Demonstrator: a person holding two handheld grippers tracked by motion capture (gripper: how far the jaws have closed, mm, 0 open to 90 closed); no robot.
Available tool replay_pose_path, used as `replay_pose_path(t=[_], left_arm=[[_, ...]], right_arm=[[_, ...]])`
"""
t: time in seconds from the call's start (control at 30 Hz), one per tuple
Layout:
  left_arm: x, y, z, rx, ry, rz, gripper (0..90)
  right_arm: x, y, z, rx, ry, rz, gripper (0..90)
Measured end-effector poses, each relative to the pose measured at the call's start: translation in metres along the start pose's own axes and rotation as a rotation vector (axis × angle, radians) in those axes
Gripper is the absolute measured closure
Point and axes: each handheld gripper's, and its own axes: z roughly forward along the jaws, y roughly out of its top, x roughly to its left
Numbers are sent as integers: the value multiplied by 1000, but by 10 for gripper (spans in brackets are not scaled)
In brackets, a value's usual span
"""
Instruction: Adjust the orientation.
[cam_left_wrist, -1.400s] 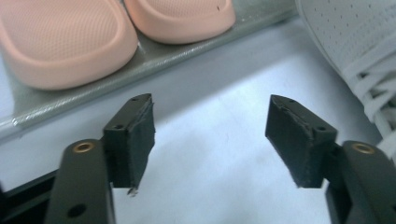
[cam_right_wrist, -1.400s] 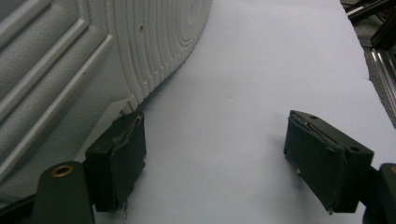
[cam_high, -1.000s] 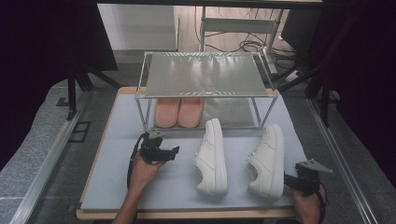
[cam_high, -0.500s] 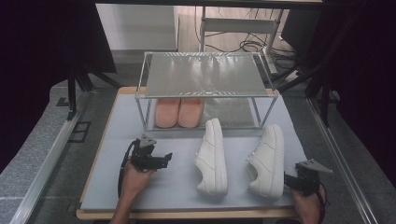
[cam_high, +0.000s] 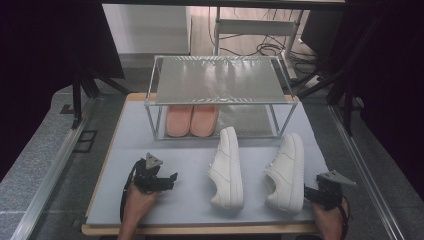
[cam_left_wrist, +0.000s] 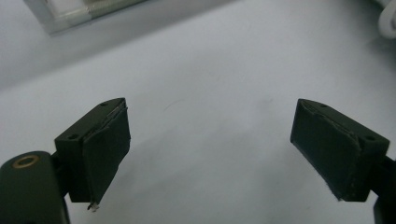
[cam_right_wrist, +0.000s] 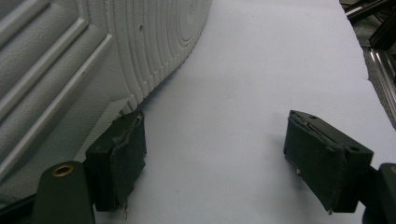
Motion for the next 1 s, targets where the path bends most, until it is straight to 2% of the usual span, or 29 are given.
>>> replay_pose_path(t=[0.17,0.27,0.47,0.67,0.83,1.0], left_arm=[[4,-9,7,33,9,-5,124],[5,-10,7,34,7,-17,127],[4,-11,8,32,14,-12,125],[4,-11,8,33,14,-14,124],[4,-11,8,33,14,-14,123],[4,-11,8,33,14,-12,124]], right_arm=[[0,0,0,-1,0,1,209],[0,0,0,-2,1,0,209],[0,0,0,0,0,3,212],[-2,3,-2,27,3,-11,243],[-7,7,-7,29,14,12,288],[-10,11,-12,27,23,27,289]])
